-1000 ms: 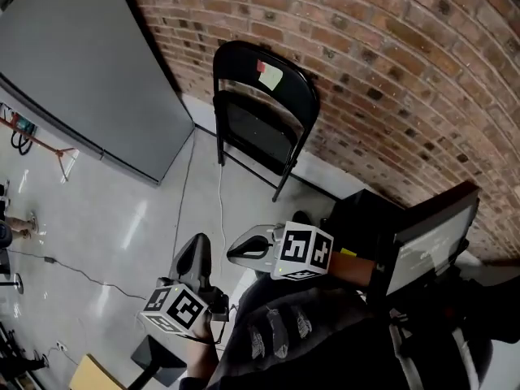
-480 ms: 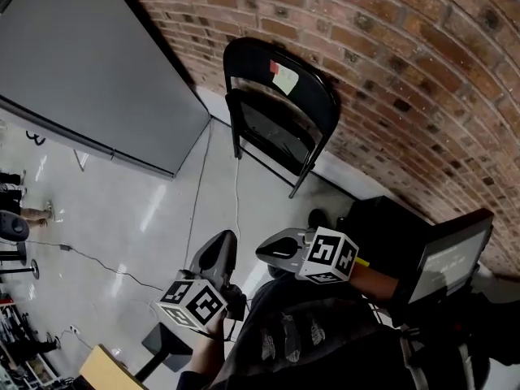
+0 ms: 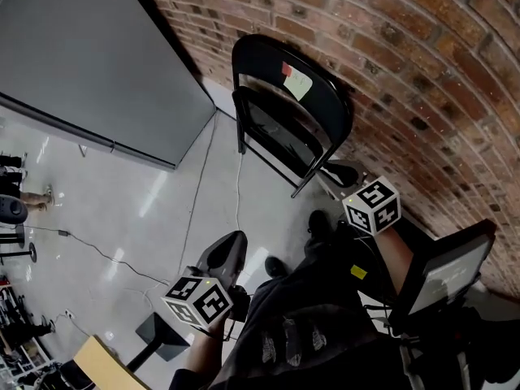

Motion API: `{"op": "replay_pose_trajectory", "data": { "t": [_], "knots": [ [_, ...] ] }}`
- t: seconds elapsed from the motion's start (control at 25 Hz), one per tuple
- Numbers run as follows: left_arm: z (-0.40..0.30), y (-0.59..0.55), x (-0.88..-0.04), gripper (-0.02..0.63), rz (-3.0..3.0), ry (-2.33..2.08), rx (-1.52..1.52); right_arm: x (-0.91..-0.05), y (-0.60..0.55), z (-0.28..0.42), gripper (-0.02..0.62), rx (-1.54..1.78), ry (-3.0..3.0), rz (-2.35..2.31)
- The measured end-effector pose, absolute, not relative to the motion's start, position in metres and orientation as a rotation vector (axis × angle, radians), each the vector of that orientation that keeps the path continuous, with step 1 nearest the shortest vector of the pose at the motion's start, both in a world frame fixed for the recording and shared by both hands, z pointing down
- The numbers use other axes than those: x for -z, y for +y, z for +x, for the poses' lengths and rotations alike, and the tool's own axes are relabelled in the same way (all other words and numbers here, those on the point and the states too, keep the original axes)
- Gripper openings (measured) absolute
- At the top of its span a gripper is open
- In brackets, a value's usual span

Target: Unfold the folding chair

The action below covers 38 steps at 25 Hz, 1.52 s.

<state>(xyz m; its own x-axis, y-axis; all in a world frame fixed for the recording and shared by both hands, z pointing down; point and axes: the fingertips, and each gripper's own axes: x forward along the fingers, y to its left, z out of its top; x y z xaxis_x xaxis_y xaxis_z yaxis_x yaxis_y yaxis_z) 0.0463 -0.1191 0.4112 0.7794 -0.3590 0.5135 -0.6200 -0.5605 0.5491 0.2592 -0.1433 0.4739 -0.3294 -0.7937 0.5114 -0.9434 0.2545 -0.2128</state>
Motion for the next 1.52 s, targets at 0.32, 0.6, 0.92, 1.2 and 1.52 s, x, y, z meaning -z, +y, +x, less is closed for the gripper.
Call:
{"op": "replay_pose_trajectory", "data": {
  "t": [0.32, 0.6, 0.92, 1.2, 1.52],
  "knots": [
    [0.06, -0.12, -0.413, 0.003, 2.212, -0.723, -0.47, -0.476, -0.188, 0.355, 0.204, -0.612, -2.002, 1.848],
    [0.078, -0.124, -0.416, 0.003, 2.224, -0.705, -0.503, -0.474, -0.203, 0.386, 0.23, -0.527, -1.905, 1.92],
    [0.107, -0.126, -0.419, 0.003, 2.247, -0.657, -0.553, -0.491, -0.222, 0.389, 0.244, -0.552, -1.959, 1.88],
    [0.121, -0.117, -0.429, 0.003, 2.255, -0.619, -0.637, -0.516, -0.23, 0.392, 0.193, -0.506, -1.844, 1.822],
    [0.151, -0.107, -0.447, 0.003, 2.251, -0.526, -0.678, -0.52, -0.237, 0.389, 0.167, -0.495, -1.929, 1.798]
  ]
}}
